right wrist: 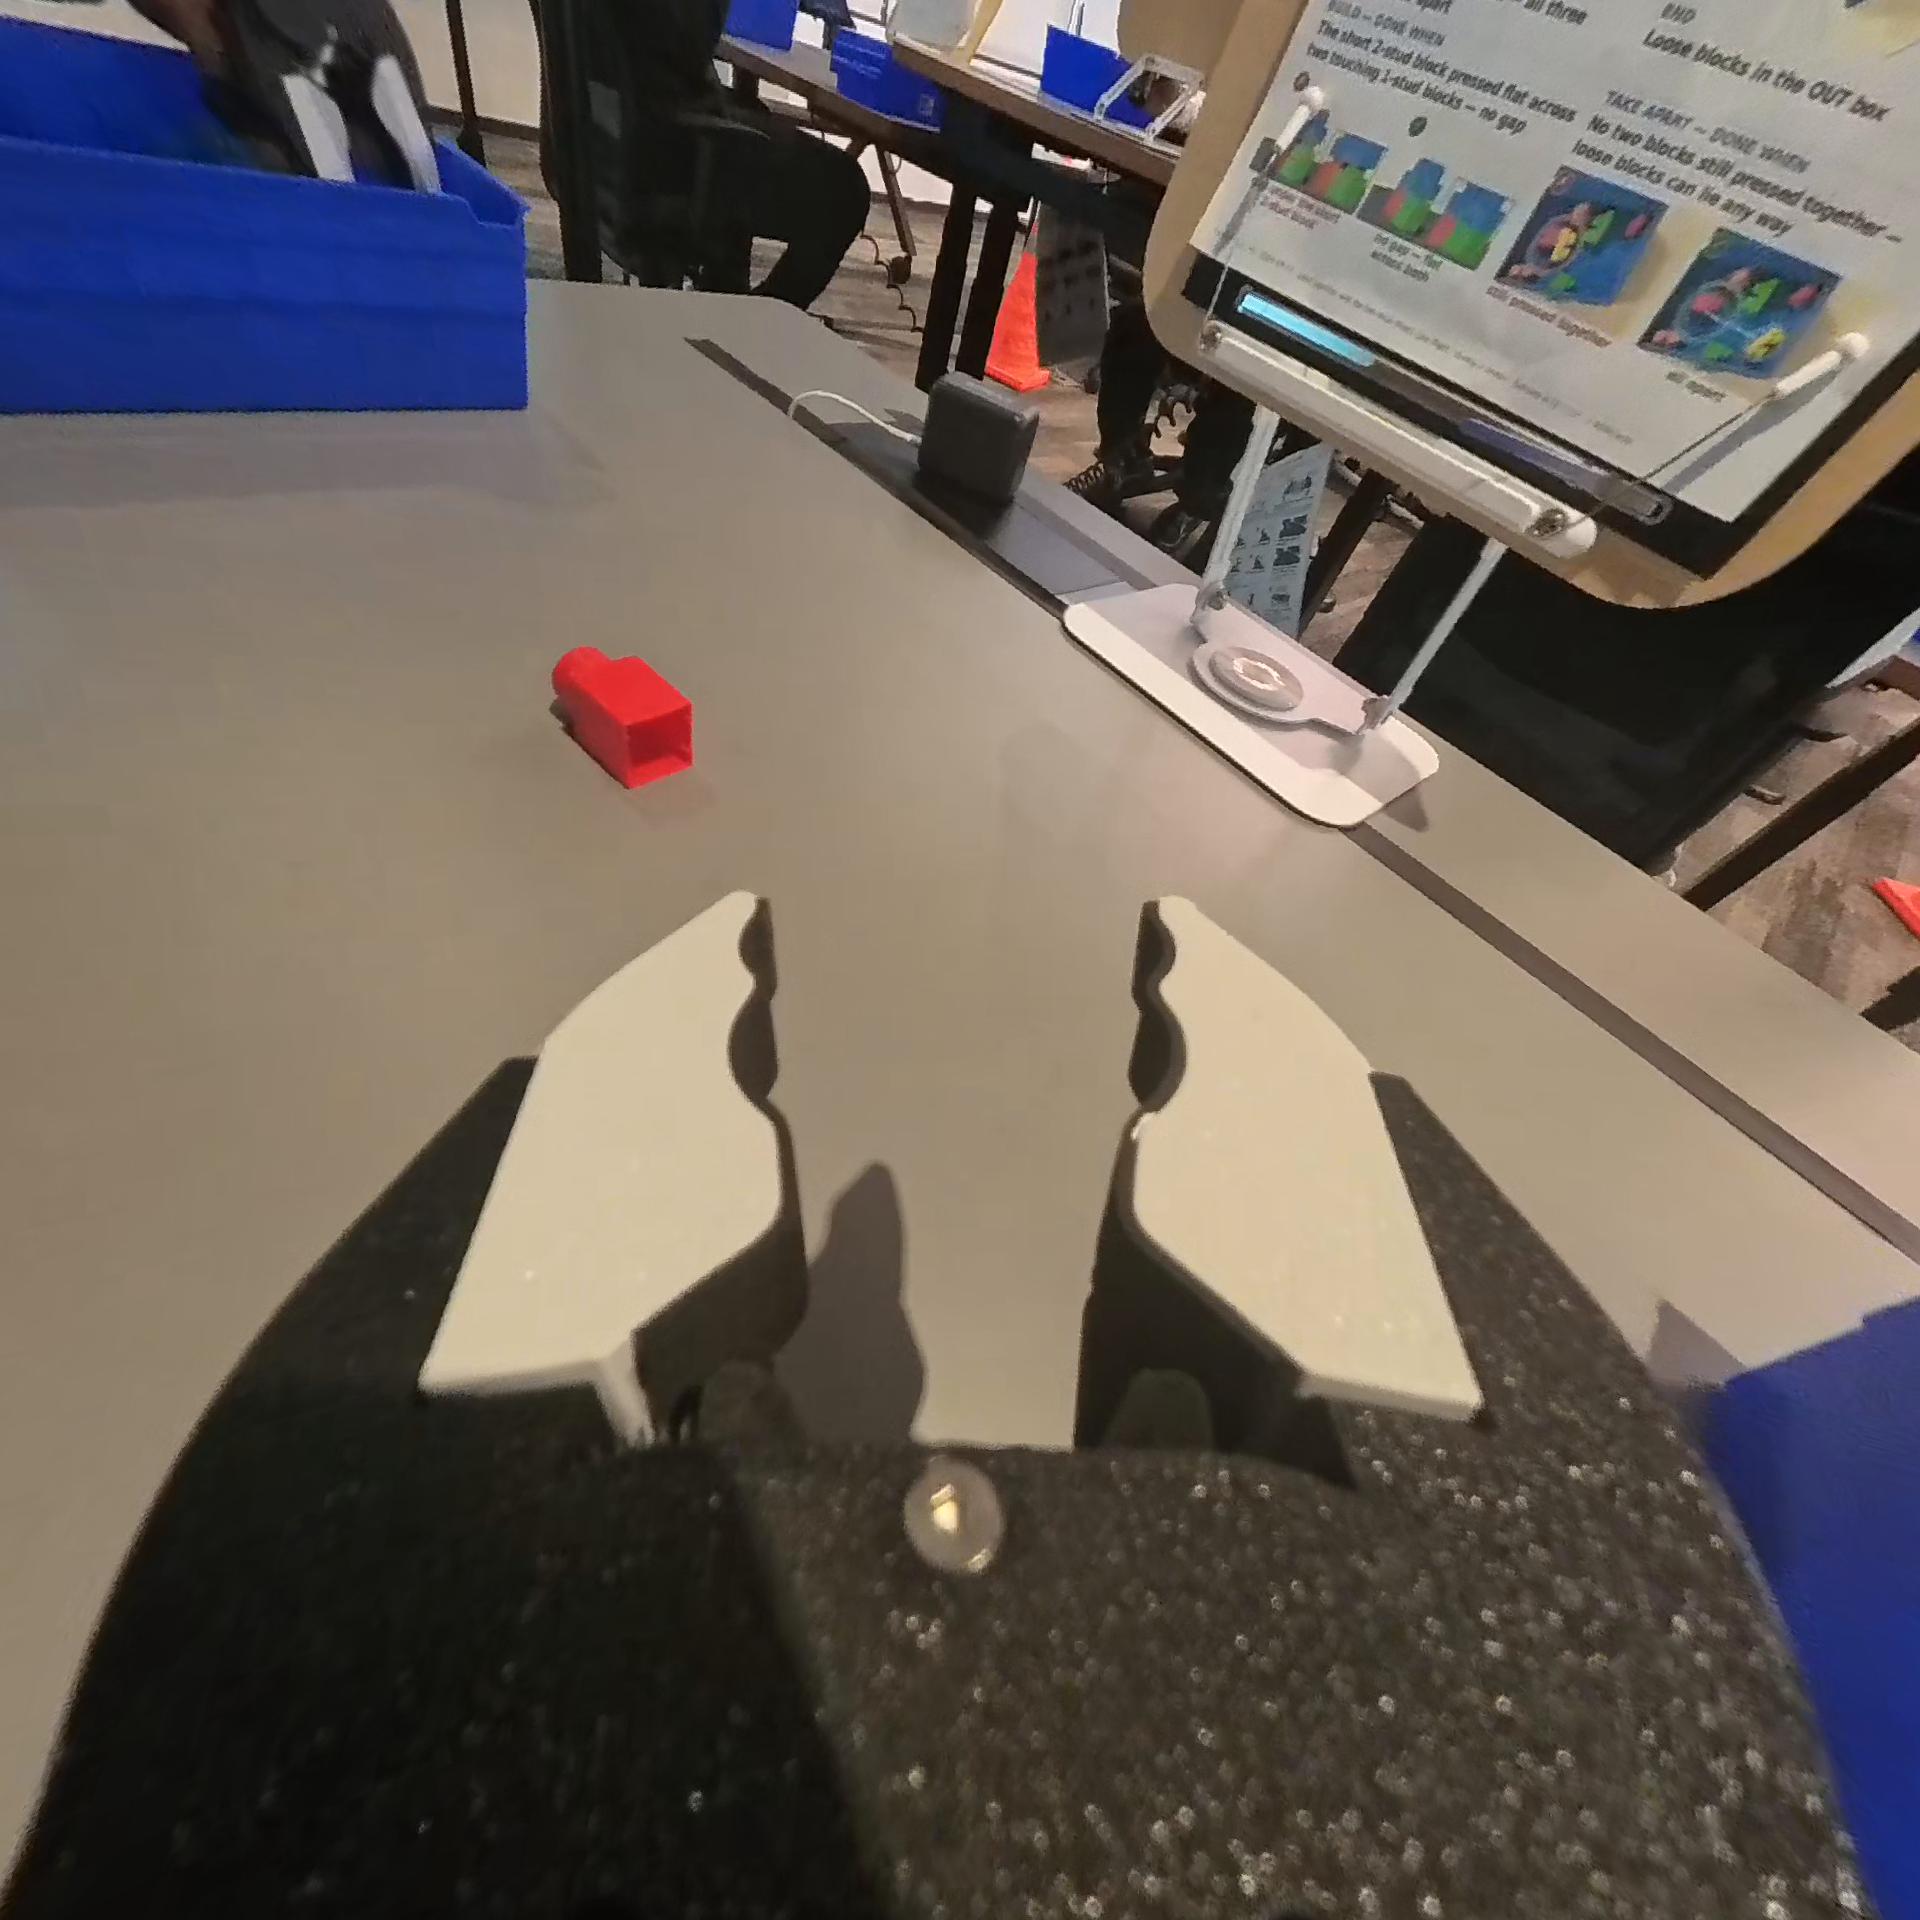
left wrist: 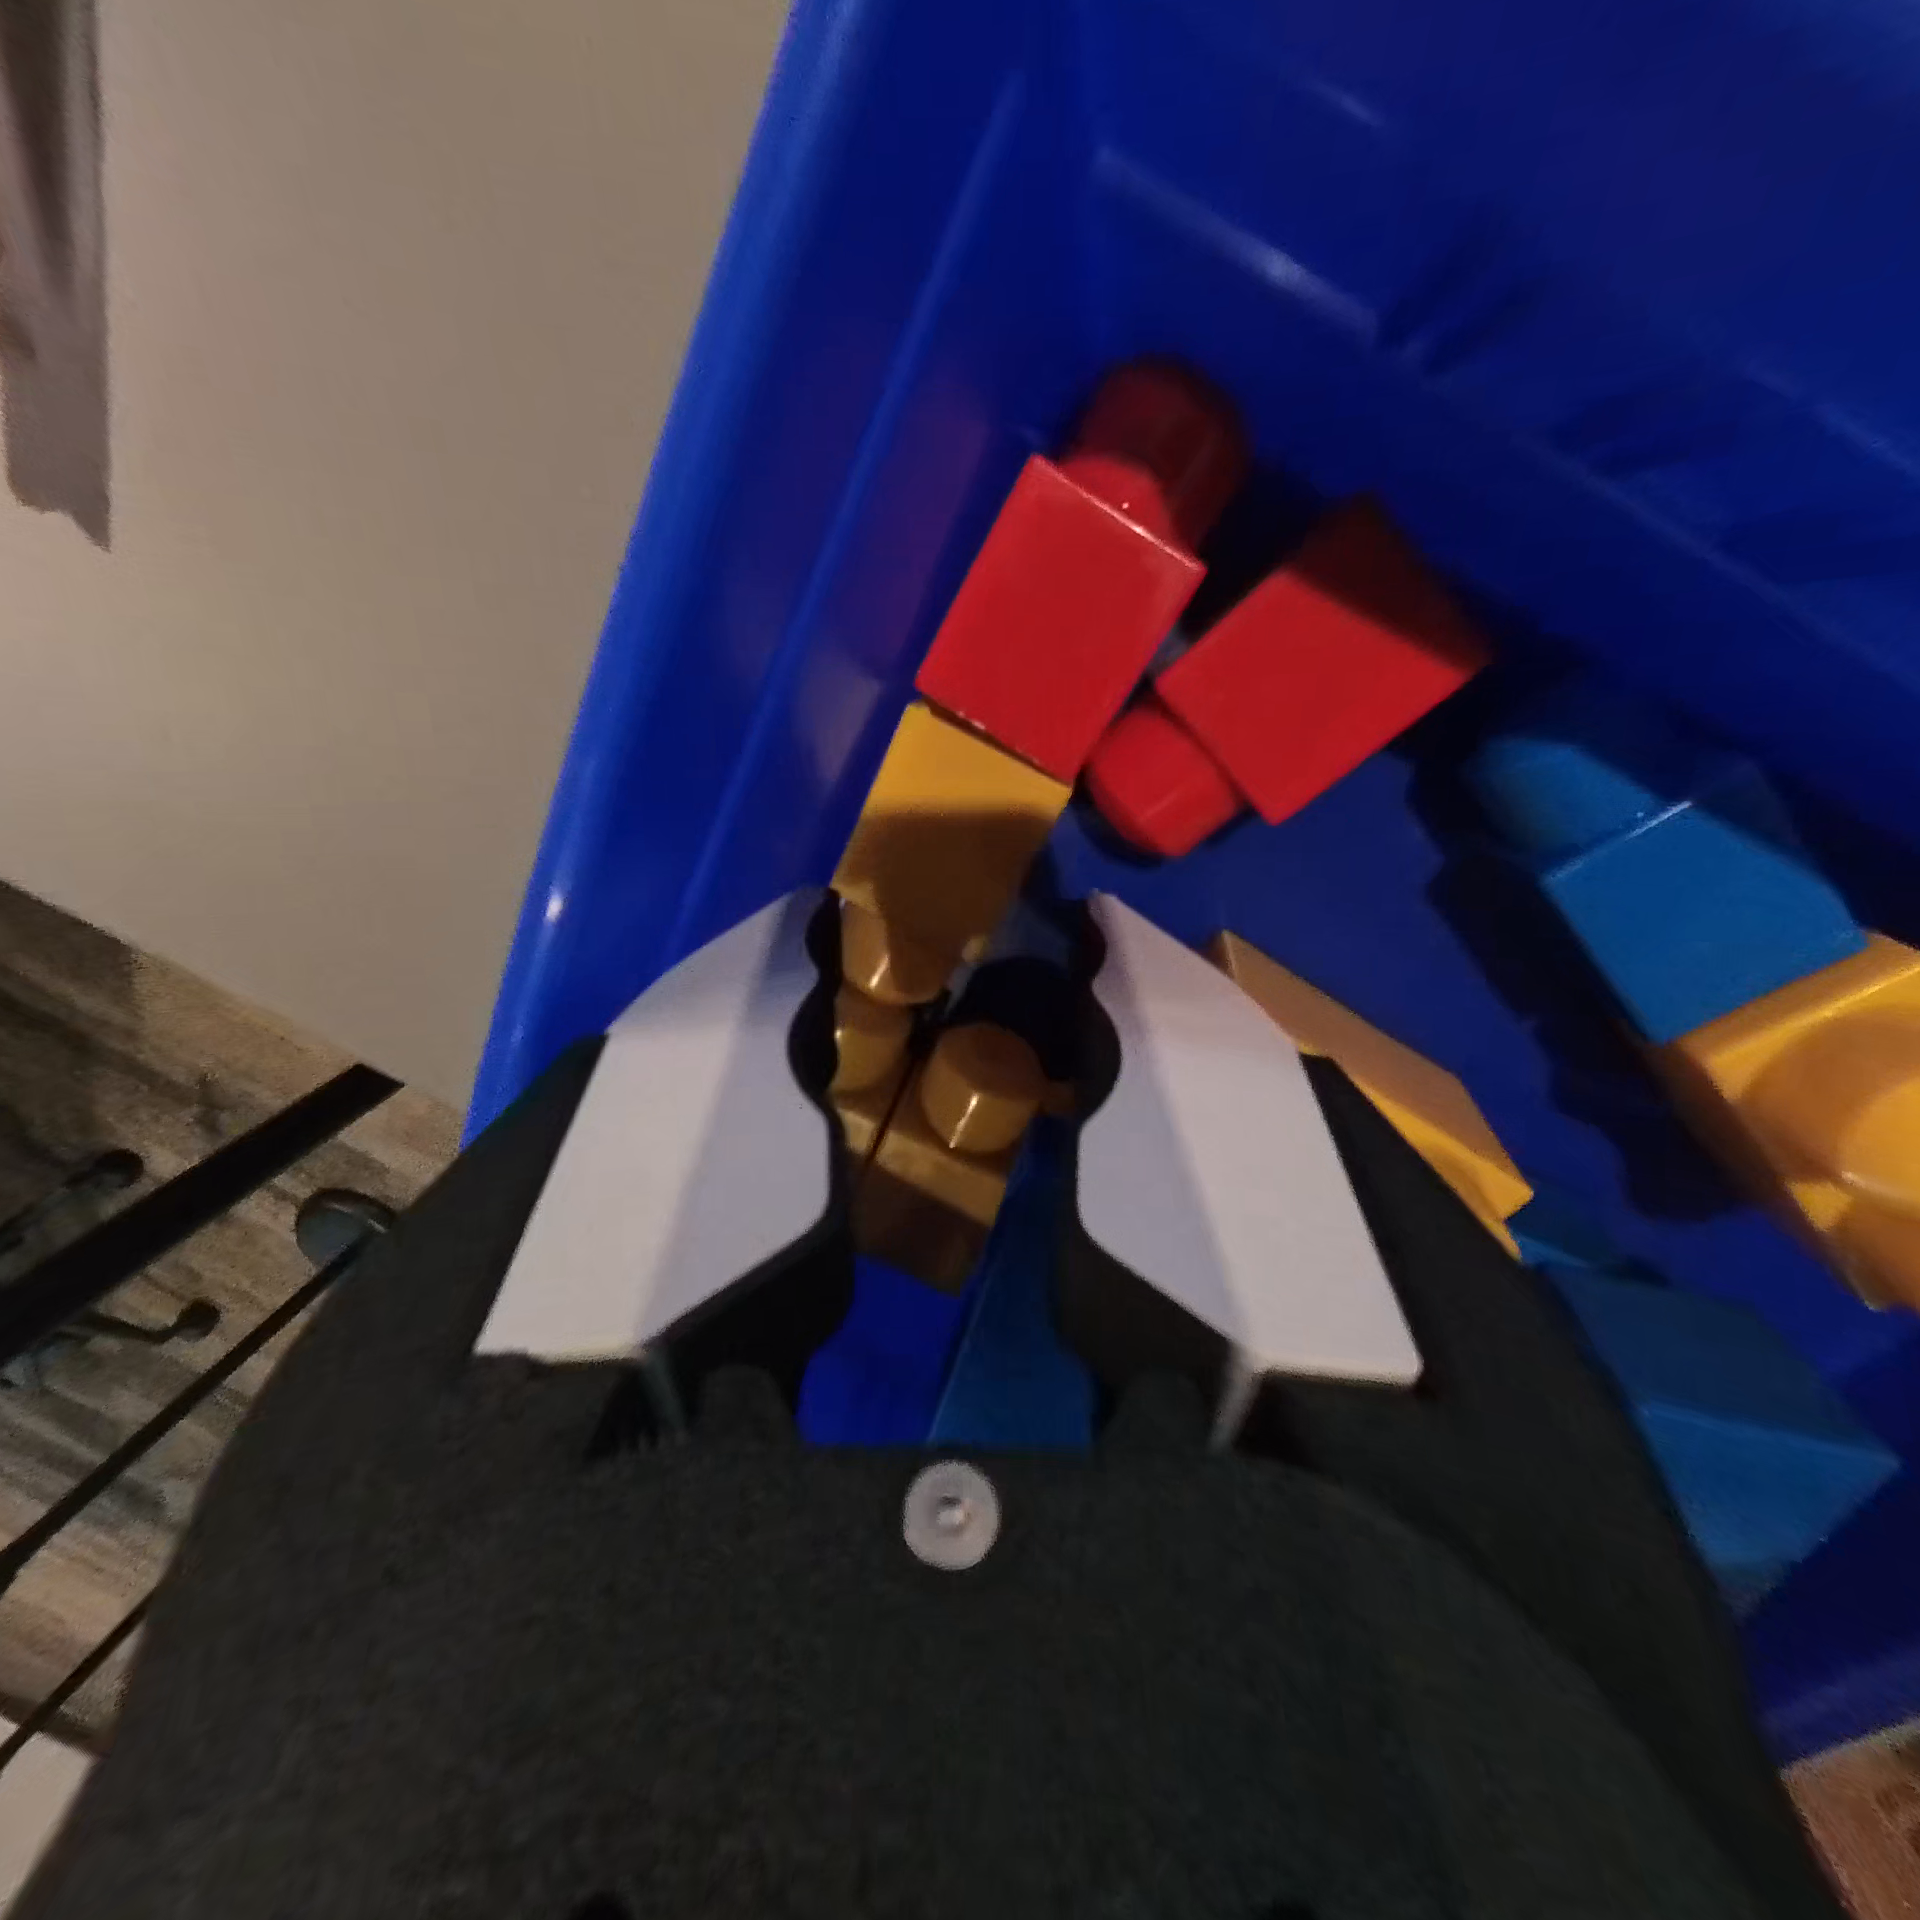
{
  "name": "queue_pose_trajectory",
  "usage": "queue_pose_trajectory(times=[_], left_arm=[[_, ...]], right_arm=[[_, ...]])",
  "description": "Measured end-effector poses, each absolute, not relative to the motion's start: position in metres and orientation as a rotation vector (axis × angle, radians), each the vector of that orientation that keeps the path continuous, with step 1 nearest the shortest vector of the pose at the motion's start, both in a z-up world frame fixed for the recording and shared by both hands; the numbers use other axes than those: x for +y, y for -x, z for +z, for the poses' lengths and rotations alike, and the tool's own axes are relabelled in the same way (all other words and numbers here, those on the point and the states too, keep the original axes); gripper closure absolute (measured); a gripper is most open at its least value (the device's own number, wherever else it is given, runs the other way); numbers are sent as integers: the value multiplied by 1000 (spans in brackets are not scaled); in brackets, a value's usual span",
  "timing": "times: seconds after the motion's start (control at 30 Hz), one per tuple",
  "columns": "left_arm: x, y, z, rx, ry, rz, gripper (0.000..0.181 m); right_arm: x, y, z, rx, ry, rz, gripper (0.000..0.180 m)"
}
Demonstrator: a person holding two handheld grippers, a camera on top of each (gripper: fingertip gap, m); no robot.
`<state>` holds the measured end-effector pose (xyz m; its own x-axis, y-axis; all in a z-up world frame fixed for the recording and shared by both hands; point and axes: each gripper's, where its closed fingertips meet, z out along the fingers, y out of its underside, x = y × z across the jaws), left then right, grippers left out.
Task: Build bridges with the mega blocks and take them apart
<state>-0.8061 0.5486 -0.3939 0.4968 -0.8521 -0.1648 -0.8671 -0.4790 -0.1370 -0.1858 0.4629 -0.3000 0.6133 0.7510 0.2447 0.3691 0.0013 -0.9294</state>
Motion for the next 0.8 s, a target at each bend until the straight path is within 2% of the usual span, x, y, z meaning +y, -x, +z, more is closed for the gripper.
queue_pose_trajectory(times=[0.17,0.43,0.7,0.8], left_arm=[[550,806,-398,1585,2548,180,148],[537,803,-398,1573,2590,274,149],[518,790,-376,1376,2610,42,164],[524,791,-363,1288,2545,2,157]], right_arm=[[462,191,-297,-961,1590,392,113],[457,190,-295,-954,1568,410,113],[453,185,-295,-937,1552,429,113],[451,184,-297,-936,1549,433,113]])
